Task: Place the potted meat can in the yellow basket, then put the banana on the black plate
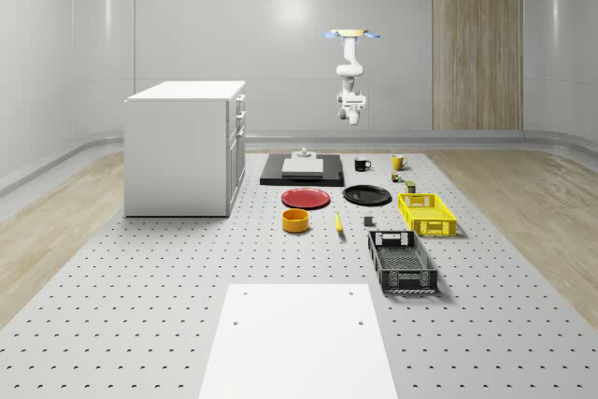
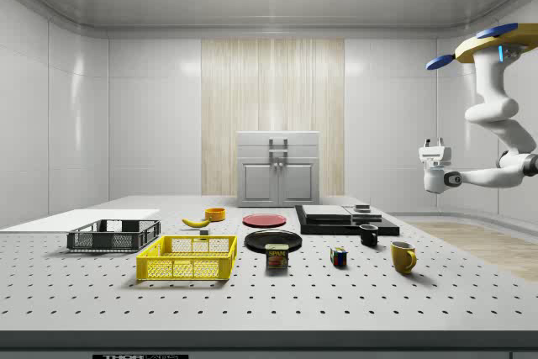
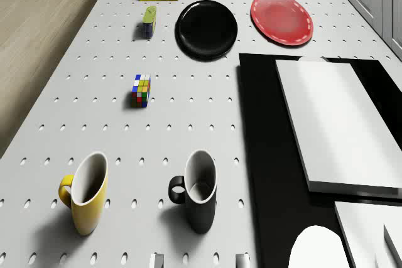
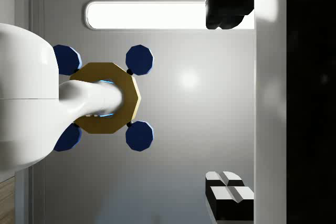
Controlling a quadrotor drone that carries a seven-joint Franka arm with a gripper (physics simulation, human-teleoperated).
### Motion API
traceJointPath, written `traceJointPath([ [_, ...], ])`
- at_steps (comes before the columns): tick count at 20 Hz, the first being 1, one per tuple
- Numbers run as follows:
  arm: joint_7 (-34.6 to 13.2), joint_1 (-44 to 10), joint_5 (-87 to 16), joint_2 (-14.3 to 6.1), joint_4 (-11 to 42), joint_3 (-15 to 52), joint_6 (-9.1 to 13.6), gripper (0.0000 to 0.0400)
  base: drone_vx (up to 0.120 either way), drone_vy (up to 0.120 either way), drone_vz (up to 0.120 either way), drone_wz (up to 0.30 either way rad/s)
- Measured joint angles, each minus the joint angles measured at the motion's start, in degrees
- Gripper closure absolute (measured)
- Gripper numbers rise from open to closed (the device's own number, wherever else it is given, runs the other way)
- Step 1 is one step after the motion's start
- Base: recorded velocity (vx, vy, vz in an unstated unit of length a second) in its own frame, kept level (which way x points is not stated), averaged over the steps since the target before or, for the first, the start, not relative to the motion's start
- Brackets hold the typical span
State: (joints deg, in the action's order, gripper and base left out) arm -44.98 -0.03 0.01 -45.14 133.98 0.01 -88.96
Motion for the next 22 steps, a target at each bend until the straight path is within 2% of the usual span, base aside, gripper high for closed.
traceJointPath([
  [6, 0.09, -0.16, 0.06, 1.45, -7.33, 0.08, 5.61, 0.0000, 0.000, 0.000, 0.000, 0.000],
  [11, 0.12, -0.24, 0.09, 3.40, -12.73, 0.14, 8.83, 0.0000, 0.000, 0.000, 0.000, 0.000],
  [16, 0.15, -0.30, 0.11, 4.50, -15.63, 0.17, 10.41, 0.0000, 0.000, 0.000, 0.000, 0.000],
  [22, 0.17, -0.36, 0.13, 4.88, -16.78, 0.21, 10.92, 0.0000, 0.000, 0.000, 0.000, 0.000],
])
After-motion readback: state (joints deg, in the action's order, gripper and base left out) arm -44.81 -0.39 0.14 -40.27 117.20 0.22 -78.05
